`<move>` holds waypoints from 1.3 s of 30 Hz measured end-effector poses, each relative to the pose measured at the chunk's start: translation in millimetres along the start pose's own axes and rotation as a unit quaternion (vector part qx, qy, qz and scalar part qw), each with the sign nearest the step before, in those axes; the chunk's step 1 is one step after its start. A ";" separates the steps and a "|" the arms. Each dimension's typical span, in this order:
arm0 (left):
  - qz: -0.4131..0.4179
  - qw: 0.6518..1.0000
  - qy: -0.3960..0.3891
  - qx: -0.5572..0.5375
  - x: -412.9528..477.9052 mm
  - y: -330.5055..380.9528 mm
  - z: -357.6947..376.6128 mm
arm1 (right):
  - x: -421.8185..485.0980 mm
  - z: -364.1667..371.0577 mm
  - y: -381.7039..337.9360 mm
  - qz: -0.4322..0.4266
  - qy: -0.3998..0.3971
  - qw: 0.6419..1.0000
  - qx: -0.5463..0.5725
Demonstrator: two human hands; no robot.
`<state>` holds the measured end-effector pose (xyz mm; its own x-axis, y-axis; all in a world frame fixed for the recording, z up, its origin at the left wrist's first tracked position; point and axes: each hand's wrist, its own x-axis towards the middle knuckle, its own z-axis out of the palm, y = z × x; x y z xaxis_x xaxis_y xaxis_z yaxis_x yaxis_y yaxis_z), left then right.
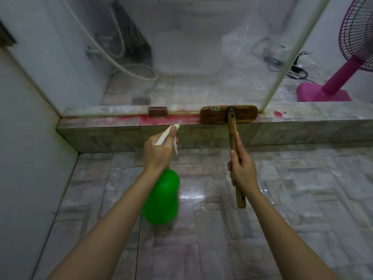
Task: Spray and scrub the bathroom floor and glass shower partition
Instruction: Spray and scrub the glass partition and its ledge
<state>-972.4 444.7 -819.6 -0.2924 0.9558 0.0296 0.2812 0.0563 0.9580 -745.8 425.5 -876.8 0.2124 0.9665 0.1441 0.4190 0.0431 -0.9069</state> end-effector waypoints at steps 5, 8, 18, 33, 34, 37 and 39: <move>0.000 0.999 0.031 -0.018 -1.3 -0.4 -19.4 | -6.7 31.5 -12.8 0.013 0.033 0.999 -0.033; 0.007 0.999 0.020 -0.042 -4.8 -1.6 -43.3 | -11.8 62.1 -38.5 -0.031 -0.051 0.996 -0.060; 0.030 0.997 0.016 -0.063 -18.0 -1.7 -58.0 | 11.0 5.2 -48.5 0.032 -0.024 0.995 -0.086; 0.022 0.994 0.033 -0.106 -20.8 0.3 -69.0 | 13.5 -8.2 -50.8 0.064 -0.063 0.995 -0.040; 0.023 0.993 0.040 -0.107 -22.8 0.7 -73.6 | 13.3 -10.0 -49.2 0.073 -0.036 0.996 -0.027; 0.022 0.992 0.060 -0.107 -26.1 -0.6 -87.8 | 5.2 2.8 -42.3 0.106 0.058 0.992 -0.018; 0.016 0.991 0.071 -0.112 -27.8 -2.1 -94.8 | -5.0 39.4 -57.9 0.068 0.023 0.997 -0.017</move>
<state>-1051.6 390.6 -795.4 -0.4170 0.9048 0.0865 0.0865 -0.0552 0.9947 -805.9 428.2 -840.5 0.3094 0.9501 0.0393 0.4136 -0.0973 -0.9052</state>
